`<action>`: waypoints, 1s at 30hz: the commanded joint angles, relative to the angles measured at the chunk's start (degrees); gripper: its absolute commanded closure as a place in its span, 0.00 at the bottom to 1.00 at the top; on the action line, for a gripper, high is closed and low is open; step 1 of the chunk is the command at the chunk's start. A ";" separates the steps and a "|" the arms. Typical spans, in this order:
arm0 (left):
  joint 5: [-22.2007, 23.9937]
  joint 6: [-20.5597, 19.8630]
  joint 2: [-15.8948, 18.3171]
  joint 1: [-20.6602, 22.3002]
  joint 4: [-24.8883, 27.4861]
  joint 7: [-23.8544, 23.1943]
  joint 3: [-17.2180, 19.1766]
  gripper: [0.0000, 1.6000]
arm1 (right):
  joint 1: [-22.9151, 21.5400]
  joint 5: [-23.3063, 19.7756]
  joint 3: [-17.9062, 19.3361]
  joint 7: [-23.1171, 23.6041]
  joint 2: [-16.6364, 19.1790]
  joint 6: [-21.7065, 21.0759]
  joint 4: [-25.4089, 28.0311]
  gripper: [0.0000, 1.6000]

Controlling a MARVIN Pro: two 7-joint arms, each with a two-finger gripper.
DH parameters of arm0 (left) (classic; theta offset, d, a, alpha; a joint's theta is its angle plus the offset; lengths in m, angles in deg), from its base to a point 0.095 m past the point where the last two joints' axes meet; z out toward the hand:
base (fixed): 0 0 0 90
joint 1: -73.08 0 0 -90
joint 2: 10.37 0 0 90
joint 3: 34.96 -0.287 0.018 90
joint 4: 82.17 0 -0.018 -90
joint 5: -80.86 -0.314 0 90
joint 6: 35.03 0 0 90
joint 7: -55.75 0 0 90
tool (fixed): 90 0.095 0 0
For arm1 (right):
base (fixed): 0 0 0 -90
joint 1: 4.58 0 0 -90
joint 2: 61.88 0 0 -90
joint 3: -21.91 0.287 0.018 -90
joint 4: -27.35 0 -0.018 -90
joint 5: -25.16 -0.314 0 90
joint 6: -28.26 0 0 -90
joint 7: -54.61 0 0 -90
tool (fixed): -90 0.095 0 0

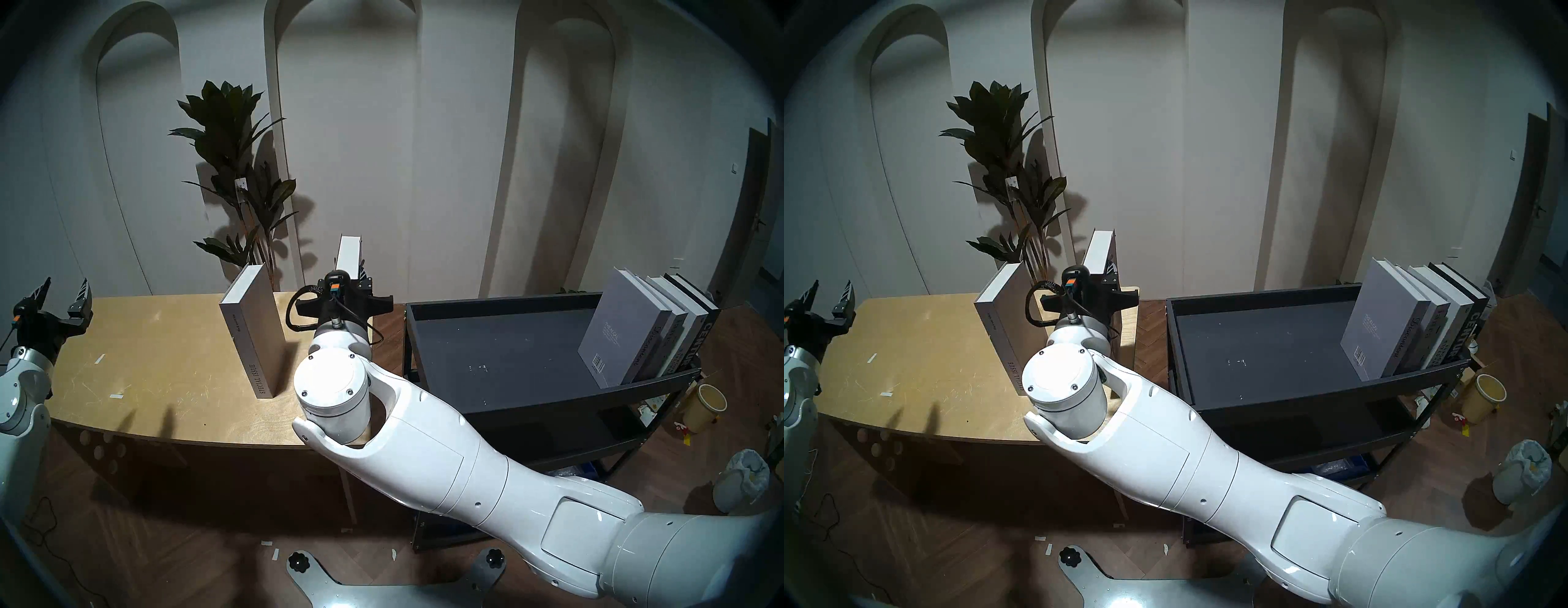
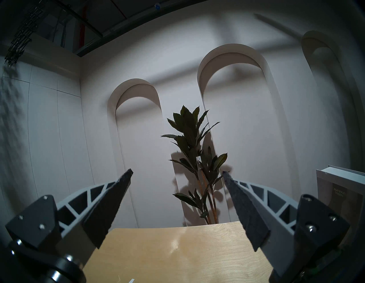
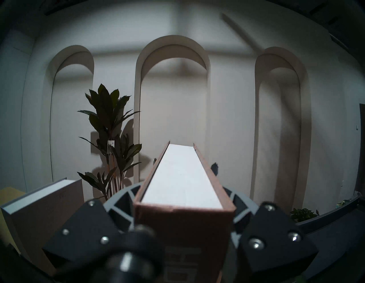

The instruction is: Move the books from the display table onto the shelf, standing them upright with spines facing out and tallest at one end

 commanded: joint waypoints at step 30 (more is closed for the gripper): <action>-0.08 0.12 0.39 0.33 0.35 -0.05 0.98 0.00 | 1.37 -11.37 16.84 5.12 18.62 -13.74 27.57 1.00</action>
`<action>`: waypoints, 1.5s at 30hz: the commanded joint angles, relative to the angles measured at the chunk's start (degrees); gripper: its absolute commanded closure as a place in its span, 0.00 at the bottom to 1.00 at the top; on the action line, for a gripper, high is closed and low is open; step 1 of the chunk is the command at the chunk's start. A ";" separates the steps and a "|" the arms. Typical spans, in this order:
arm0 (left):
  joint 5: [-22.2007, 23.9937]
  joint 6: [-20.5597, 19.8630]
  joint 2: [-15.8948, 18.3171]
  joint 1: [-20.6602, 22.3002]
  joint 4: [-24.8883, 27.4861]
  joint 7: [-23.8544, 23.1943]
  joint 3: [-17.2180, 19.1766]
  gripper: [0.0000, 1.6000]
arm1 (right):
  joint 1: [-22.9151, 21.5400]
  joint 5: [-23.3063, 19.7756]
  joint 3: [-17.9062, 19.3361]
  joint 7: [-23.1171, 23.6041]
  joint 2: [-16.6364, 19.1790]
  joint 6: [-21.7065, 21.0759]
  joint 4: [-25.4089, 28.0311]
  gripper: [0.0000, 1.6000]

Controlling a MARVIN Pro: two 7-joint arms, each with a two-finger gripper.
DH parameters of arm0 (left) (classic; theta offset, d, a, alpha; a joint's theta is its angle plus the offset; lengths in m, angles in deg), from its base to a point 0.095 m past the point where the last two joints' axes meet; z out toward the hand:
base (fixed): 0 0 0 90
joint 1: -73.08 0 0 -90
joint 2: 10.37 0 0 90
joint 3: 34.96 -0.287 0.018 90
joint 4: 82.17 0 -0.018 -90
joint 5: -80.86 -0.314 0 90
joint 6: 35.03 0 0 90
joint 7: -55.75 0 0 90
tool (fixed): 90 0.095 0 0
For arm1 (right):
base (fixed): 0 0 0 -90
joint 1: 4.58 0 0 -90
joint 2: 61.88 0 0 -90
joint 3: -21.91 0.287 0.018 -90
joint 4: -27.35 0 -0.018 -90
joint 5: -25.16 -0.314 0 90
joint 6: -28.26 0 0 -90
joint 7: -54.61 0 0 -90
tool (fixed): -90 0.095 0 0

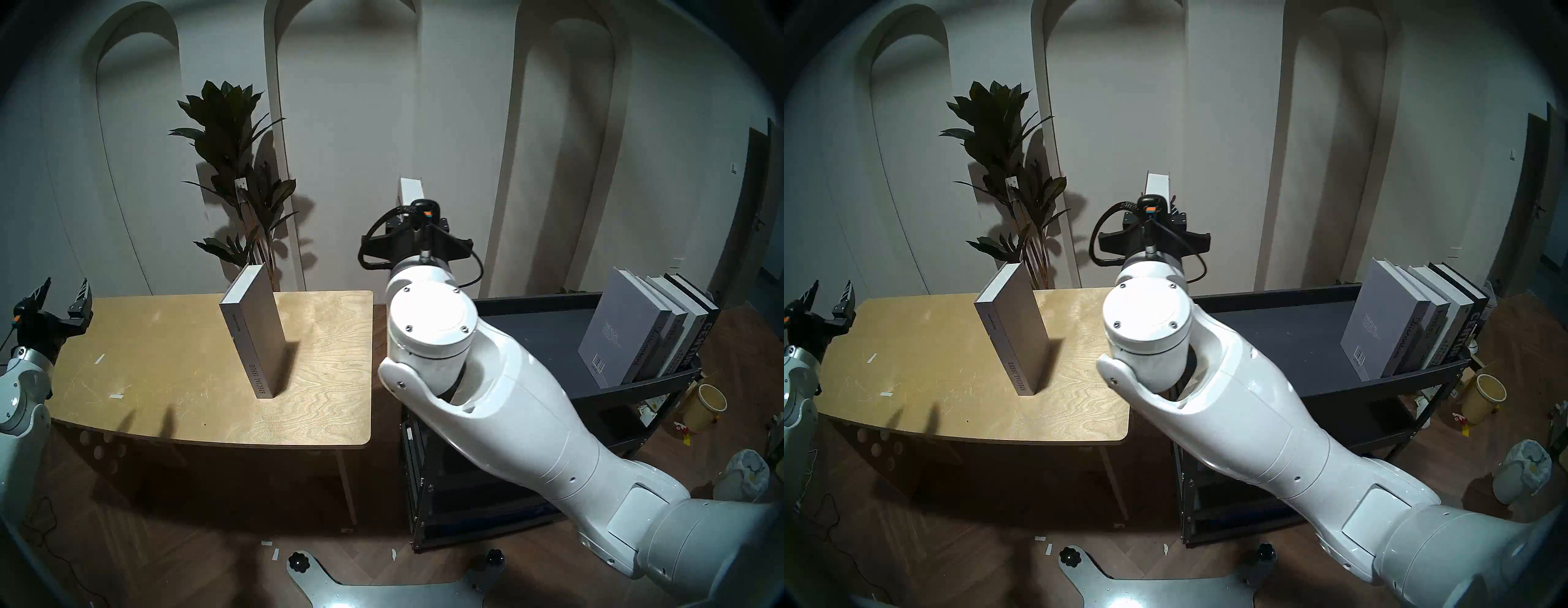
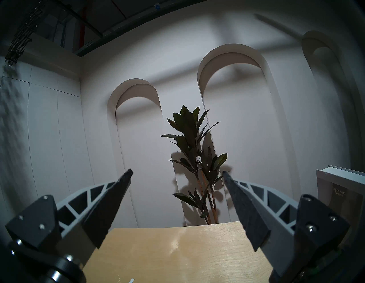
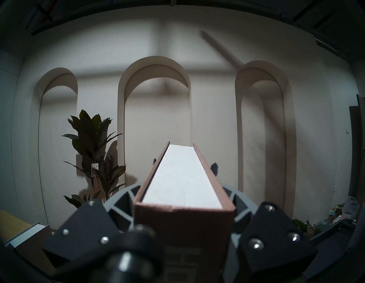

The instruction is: Move the books from the display table onto the shelf, standing them upright with spines facing out and tallest at one end

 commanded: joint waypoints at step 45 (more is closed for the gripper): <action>-0.07 0.06 0.36 0.24 0.42 -0.13 1.12 0.00 | 4.43 -20.23 21.30 13.52 20.53 -14.65 16.86 1.00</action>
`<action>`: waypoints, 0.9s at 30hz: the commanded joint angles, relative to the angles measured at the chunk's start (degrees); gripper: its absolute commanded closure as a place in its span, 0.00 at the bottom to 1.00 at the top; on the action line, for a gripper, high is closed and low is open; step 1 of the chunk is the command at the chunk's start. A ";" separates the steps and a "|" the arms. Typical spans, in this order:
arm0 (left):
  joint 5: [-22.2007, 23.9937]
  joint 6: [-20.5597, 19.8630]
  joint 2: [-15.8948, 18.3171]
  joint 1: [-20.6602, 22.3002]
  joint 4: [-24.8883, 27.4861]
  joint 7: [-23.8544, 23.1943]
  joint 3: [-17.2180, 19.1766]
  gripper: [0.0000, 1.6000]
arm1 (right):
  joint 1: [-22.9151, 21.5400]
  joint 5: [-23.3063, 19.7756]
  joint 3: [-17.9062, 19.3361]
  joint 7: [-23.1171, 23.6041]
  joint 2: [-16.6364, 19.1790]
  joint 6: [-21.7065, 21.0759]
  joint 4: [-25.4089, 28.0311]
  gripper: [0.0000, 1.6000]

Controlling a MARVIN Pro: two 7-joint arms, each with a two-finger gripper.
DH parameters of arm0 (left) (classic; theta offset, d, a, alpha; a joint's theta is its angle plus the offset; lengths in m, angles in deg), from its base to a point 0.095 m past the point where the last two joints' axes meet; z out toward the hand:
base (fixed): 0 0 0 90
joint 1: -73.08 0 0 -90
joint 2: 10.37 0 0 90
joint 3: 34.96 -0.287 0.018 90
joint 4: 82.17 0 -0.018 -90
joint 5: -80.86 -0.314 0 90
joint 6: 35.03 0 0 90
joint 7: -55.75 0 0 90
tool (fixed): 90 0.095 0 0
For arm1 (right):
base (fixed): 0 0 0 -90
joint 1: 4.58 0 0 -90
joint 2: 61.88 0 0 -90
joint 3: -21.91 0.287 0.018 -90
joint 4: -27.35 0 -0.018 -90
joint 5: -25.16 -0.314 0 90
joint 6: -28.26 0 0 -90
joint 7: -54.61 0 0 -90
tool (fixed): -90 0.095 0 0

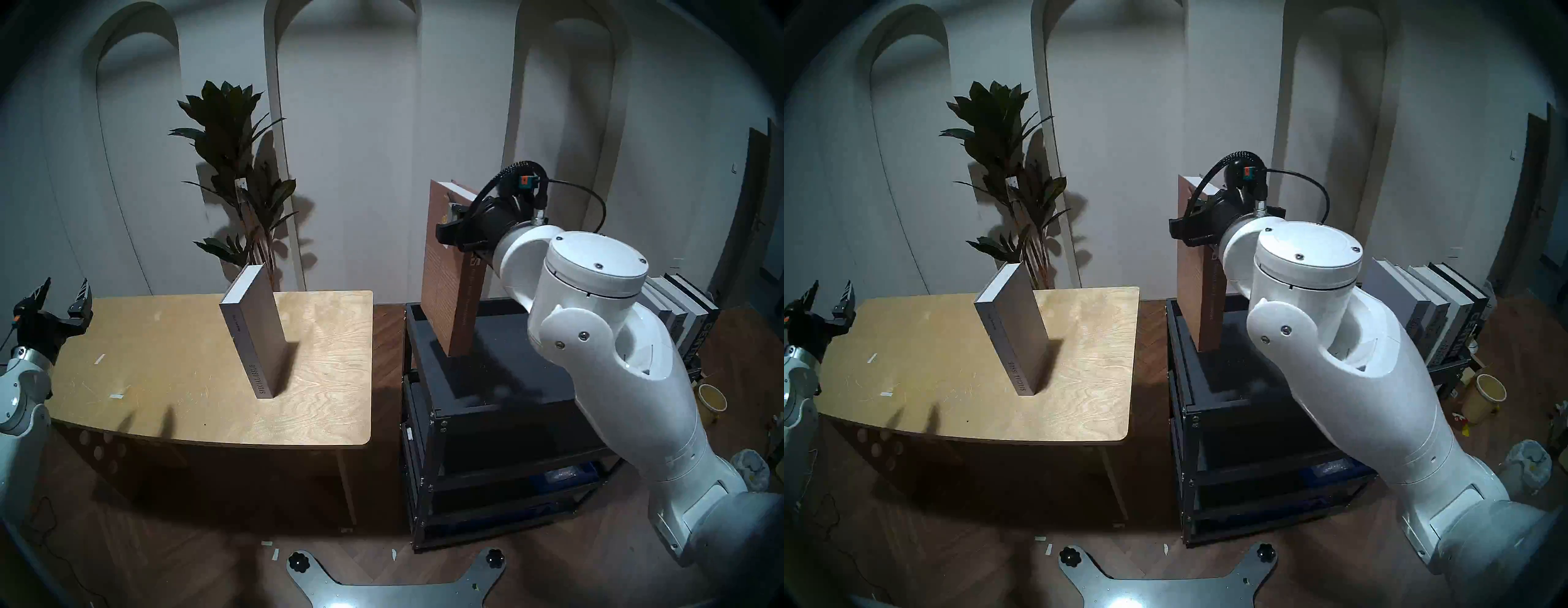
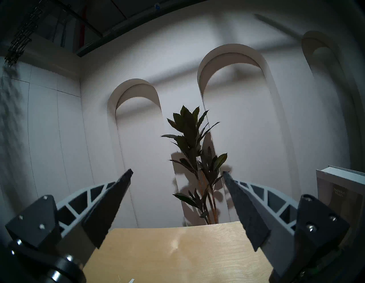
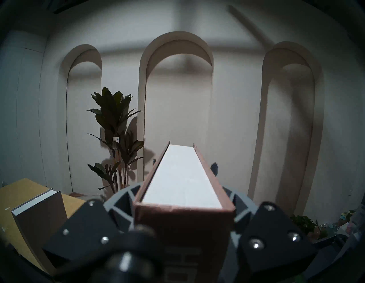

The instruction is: Move the books from the display table onto the shelf, standing them upright with spines facing out and tallest at one end

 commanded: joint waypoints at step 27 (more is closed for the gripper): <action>-0.07 0.08 0.38 0.26 0.39 -0.09 1.06 0.00 | 14.53 -0.97 21.70 9.59 18.40 3.45 -0.03 1.00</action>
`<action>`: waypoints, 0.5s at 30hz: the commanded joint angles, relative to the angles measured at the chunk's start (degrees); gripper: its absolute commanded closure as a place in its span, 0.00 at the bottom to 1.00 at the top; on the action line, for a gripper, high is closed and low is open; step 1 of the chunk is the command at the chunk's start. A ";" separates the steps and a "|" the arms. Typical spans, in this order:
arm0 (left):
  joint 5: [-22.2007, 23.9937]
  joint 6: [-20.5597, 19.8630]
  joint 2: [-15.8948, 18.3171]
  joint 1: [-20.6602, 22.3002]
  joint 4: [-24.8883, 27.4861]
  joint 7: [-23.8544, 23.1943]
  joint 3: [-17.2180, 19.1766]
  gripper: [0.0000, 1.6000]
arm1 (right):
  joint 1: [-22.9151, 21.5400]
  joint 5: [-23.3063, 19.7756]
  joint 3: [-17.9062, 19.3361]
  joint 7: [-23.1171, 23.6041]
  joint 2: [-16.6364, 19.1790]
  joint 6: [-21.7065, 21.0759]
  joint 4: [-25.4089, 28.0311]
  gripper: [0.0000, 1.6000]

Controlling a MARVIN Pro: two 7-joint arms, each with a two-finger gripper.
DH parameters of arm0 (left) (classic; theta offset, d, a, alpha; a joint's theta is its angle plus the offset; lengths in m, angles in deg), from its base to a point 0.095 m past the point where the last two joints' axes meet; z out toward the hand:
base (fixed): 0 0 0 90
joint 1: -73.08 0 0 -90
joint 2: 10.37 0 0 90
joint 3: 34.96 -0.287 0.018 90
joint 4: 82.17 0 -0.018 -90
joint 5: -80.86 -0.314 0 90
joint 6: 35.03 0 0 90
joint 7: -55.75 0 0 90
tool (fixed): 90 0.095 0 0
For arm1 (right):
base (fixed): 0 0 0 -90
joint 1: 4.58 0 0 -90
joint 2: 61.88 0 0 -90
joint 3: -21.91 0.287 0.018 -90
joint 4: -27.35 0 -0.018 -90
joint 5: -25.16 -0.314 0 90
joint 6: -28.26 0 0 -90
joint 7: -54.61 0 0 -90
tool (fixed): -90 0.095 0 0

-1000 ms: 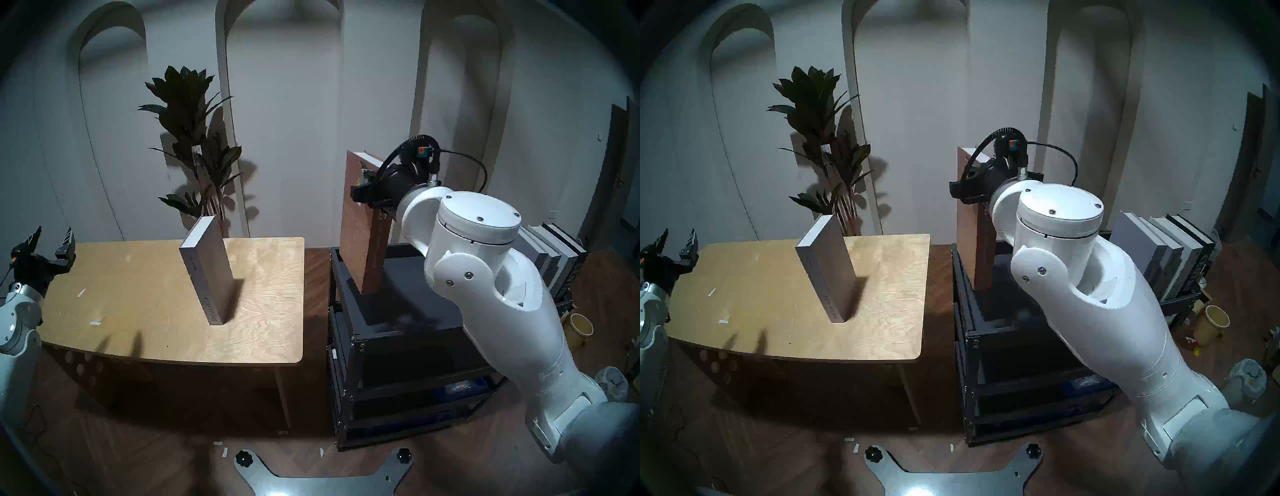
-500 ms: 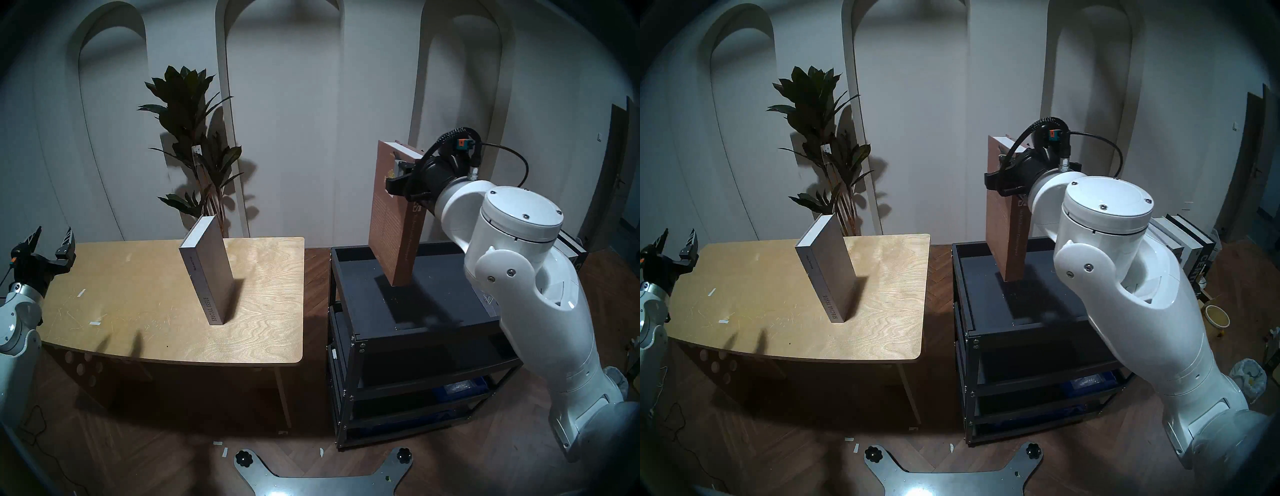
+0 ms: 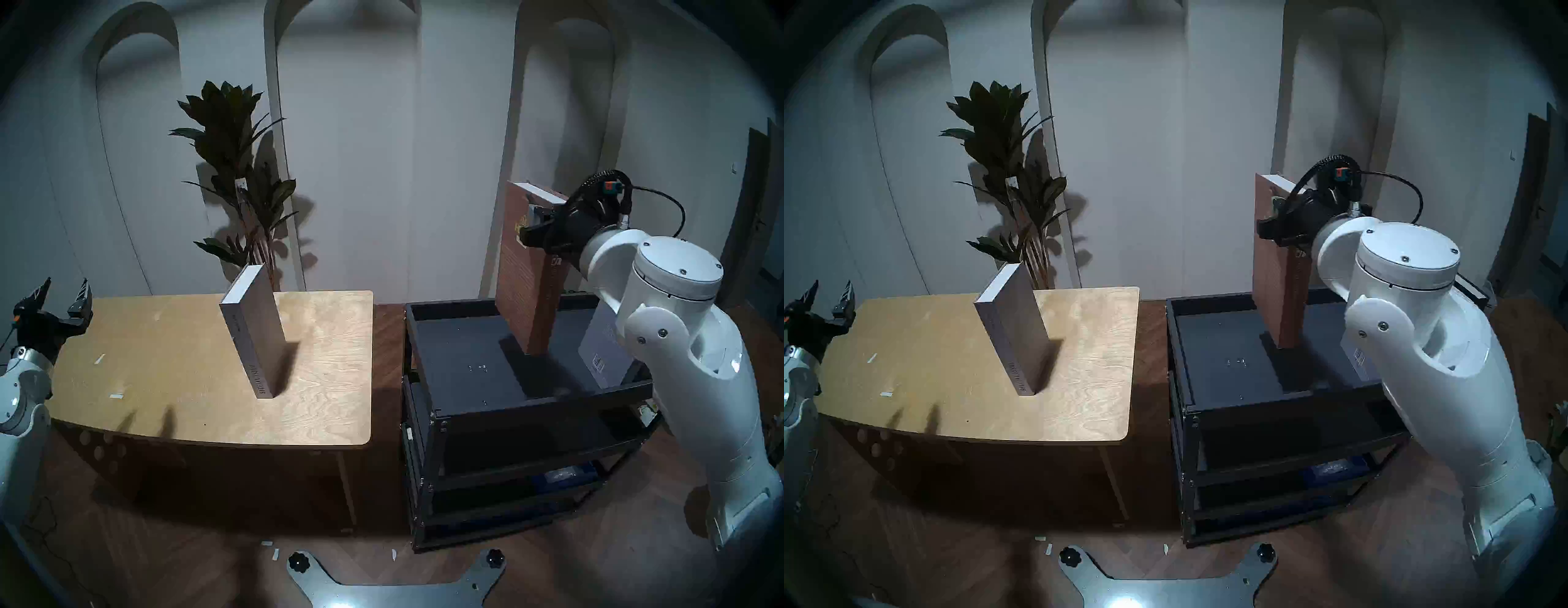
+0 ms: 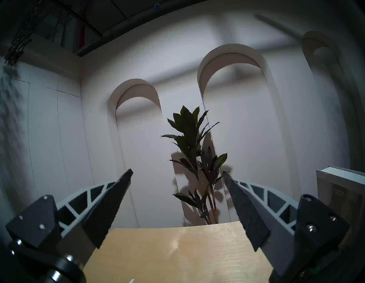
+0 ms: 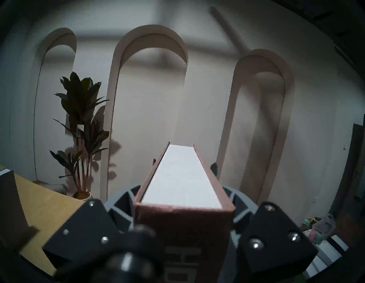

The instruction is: Move the books from the display table onto the shelf, standing them upright with spines facing out and tallest at one end

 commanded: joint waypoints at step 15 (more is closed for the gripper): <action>-0.05 0.03 0.37 0.21 0.43 -0.14 1.13 0.00 | 11.23 2.06 8.92 6.49 5.00 8.82 -4.14 1.00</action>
